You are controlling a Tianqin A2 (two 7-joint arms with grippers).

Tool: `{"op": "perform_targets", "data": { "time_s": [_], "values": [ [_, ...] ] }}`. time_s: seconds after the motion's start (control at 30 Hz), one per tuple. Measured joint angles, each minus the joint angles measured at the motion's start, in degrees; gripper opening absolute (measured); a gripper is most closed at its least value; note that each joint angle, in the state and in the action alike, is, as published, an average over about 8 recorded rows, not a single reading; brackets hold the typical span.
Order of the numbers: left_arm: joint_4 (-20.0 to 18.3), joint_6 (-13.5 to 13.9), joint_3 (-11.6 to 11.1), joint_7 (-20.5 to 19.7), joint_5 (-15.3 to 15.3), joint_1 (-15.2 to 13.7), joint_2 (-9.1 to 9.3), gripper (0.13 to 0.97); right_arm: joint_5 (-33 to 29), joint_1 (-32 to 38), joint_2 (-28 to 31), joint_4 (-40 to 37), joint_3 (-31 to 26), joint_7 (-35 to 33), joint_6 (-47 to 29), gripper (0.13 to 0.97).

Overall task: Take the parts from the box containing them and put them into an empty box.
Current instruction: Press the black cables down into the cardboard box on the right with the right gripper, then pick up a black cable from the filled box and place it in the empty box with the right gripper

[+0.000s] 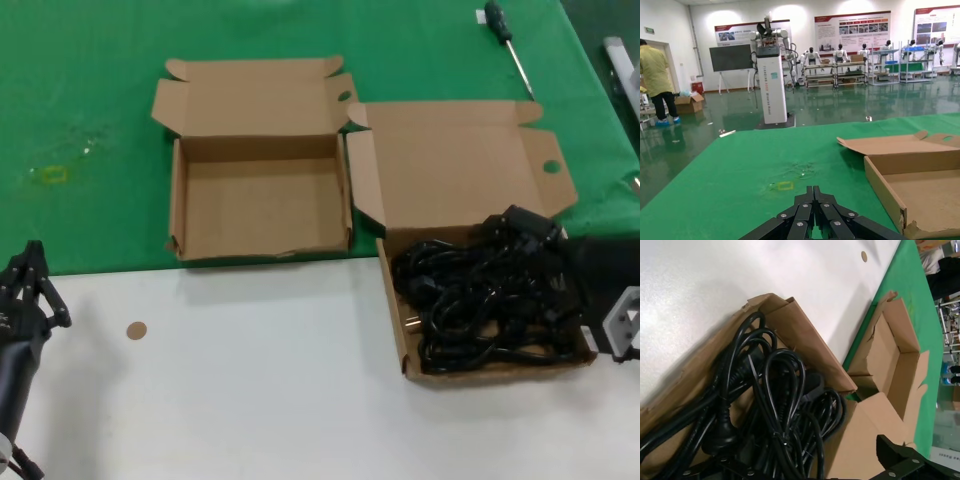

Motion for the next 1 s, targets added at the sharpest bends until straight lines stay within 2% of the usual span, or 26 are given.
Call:
{"op": "perform_targets", "data": {
  "time_s": [0.13,0.4,0.97,1.0],
  "values": [
    [0.00,0.00,0.00,0.00,0.00,0.00,0.00,0.152,-0.16,-0.15,-0.20,-0.20,-0.21,0.04,0.43,0.901],
    [0.00,0.00,0.00,0.01,0.01,0.00,0.00,0.152,-0.82,0.37,-0.51,-0.63,-0.70,0.28,1.23,0.769],
    [0.00,0.00,0.00,0.02,0.00,0.00,0.00,0.152,-1.11,0.41,-0.13,-0.84,-1.13,1.41,1.60,0.358],
    [0.00,0.00,0.00,0.02,0.00,0.00,0.00,0.152,-1.11,0.38,-0.11,-0.92,-1.14,1.52,1.60,0.358]
  ]
}}
